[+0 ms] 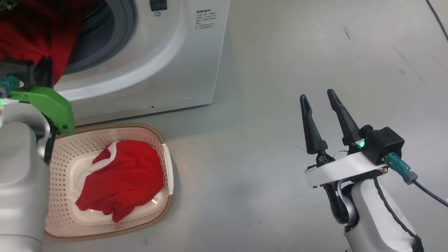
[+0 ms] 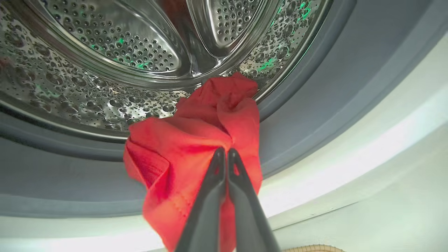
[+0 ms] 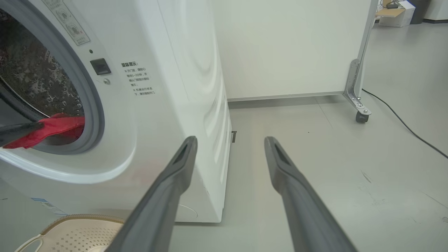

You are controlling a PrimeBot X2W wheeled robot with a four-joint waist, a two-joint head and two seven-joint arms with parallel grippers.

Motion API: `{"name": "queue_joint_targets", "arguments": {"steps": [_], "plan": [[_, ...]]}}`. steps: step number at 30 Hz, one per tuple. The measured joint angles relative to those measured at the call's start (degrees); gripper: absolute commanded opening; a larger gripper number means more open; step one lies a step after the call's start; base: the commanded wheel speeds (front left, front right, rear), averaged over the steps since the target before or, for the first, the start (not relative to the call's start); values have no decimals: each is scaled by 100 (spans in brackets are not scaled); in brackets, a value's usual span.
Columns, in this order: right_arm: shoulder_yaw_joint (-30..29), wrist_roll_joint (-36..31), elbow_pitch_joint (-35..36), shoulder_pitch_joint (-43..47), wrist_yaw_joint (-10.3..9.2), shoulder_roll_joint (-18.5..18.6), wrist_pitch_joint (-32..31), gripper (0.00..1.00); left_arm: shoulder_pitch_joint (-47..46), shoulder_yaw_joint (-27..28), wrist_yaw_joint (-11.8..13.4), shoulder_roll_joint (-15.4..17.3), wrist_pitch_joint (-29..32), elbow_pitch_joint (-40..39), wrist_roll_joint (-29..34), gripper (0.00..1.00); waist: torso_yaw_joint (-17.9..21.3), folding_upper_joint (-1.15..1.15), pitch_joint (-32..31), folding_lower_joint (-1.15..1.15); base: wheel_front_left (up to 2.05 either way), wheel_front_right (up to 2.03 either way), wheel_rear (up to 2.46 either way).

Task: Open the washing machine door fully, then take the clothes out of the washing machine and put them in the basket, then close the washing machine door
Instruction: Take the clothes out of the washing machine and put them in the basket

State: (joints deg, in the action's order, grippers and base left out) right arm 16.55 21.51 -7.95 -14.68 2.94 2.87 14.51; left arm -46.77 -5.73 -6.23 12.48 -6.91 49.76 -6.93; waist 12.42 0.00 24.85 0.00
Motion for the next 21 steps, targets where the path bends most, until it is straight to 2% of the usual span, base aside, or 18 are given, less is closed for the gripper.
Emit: {"name": "queue_joint_targets", "arguments": {"steps": [9,13,21], "plan": [[-135,-29,-103,342,51,49,0,100,588,-303,-65,-287,-631,-5,-102,0,-350,0,-579,0,0,0,0],[-171,-42,-114,493,53,55,0,100,804,-404,-66,-412,-638,-78,-102,0,-525,0,-815,0,0,0,0],[-236,-48,-115,717,70,54,0,100,1124,-572,-71,-450,-736,-458,-101,0,-878,0,-1211,0,0,0,0]]}}
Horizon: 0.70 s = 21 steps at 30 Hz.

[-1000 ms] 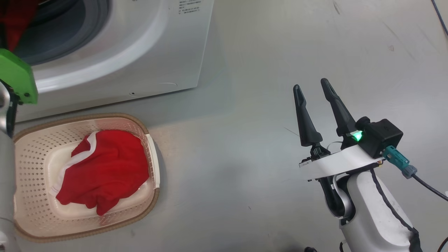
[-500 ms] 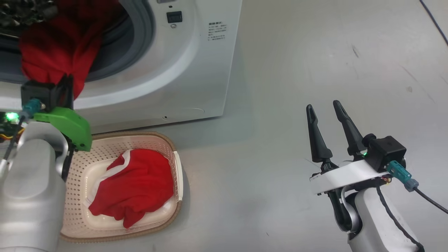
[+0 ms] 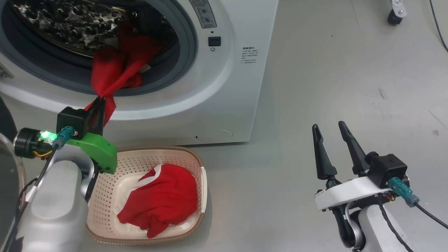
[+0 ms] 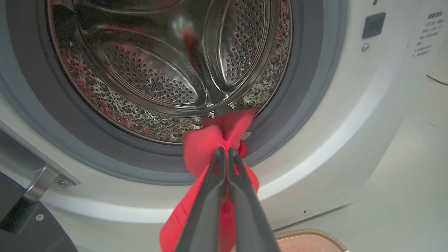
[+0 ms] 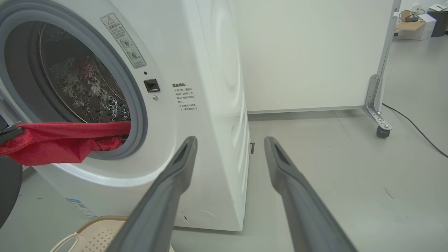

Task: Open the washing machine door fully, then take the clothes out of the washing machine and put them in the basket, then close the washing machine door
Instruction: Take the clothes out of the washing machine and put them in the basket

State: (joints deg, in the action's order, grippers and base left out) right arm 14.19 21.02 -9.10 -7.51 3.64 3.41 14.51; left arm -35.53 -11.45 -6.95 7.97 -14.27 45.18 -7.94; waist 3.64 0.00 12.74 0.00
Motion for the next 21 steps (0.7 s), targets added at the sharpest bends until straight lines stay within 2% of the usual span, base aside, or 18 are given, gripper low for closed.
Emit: {"name": "queue_joint_targets", "arguments": {"steps": [7,21], "plan": [[-38,-9,19,99,34,0,0,100,49,27,-2,-2,-10,-581,-9,0,-222,0,-209,0,0,0,0],[-85,-37,111,207,43,-4,0,100,283,512,-15,-67,-19,-3094,-132,0,-322,0,-322,0,0,0,0]]}}
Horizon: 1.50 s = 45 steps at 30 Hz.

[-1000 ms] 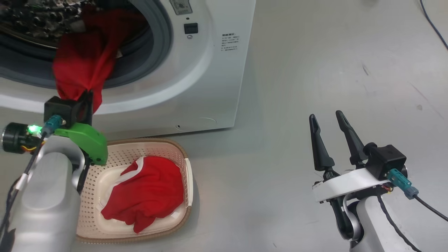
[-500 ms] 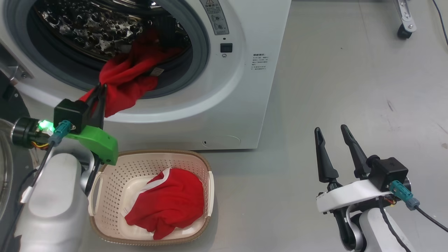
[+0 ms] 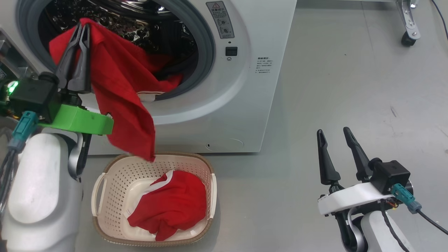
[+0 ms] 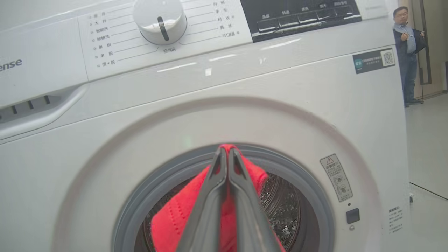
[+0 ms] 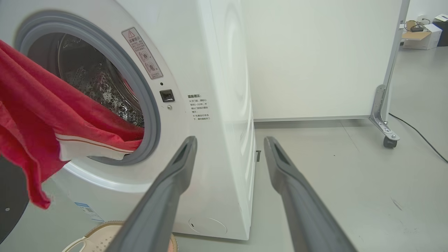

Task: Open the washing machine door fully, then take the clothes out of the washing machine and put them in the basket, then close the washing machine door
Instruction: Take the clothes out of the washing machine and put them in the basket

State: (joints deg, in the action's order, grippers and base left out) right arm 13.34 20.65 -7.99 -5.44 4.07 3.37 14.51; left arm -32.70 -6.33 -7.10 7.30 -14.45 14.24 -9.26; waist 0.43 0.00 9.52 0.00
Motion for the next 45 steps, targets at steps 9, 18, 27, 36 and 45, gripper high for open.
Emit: {"name": "queue_joint_targets", "arguments": {"steps": [9,18,27,36,45], "plan": [[-11,-14,20,9,41,-5,0,100,97,216,1,-121,-26,-1123,1,0,31,0,-3,0,0,0,0],[-14,-16,25,13,42,-8,0,100,130,255,1,-162,-31,-1714,3,0,58,0,-6,0,0,0,0],[-42,-34,38,25,58,-13,0,100,313,377,1,-179,-32,-2286,27,0,61,0,2,0,0,0,0],[-33,-57,43,38,90,-16,0,100,821,198,0,-210,-32,-2179,27,0,18,0,32,0,0,0,0],[-2,-75,83,42,91,-21,0,100,1465,-54,0,-75,-29,-1633,29,0,42,0,195,0,0,0,0]]}}
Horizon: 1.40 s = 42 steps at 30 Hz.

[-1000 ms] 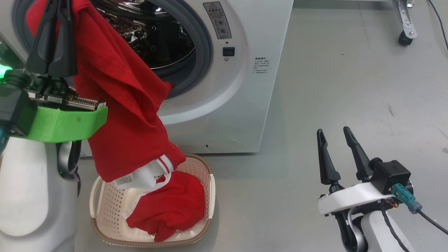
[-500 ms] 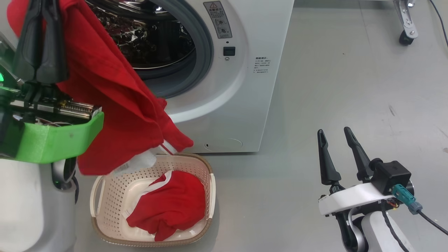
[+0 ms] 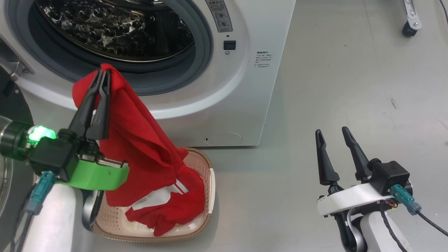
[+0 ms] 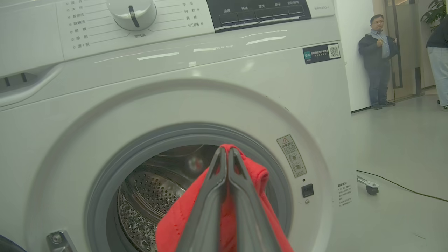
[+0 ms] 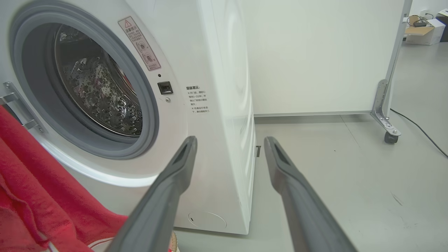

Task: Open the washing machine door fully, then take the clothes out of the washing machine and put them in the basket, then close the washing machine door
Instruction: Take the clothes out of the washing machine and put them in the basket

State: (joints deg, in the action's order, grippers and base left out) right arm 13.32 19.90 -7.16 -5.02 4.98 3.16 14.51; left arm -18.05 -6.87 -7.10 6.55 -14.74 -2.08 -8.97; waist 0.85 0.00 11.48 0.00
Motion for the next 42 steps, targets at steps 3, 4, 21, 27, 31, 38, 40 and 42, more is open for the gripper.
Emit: {"name": "queue_joint_targets", "arguments": {"steps": [3,4,21,27,31,38,40,42], "plan": [[1,-37,2,0,0,0,0,100,187,-125,0,55,31,233,21,0,11,0,69,0,0,0,0],[2,-40,3,-1,1,-1,0,100,245,-178,0,92,57,323,63,0,15,0,92,0,0,0,0],[176,-148,33,-159,47,-2,0,100,411,-597,-1,281,213,1358,151,0,187,0,597,0,0,0,0],[244,-174,35,-279,49,-3,0,100,349,-817,-1,294,216,1666,152,0,329,0,801,0,0,0,0],[272,-182,35,-316,49,-3,0,100,263,-881,-1,289,241,1829,136,0,408,0,899,0,0,0,0],[326,-182,45,-423,51,-5,0,100,77,-815,-2,318,359,2370,33,0,582,0,1149,0,0,0,0],[338,-182,49,-425,51,-5,0,100,19,-746,-2,361,411,2548,-9,0,626,0,1230,0,0,0,0],[343,-182,57,-436,49,-7,0,100,-35,-666,-2,408,417,2730,-31,0,668,0,1315,0,0,0,0]]}}
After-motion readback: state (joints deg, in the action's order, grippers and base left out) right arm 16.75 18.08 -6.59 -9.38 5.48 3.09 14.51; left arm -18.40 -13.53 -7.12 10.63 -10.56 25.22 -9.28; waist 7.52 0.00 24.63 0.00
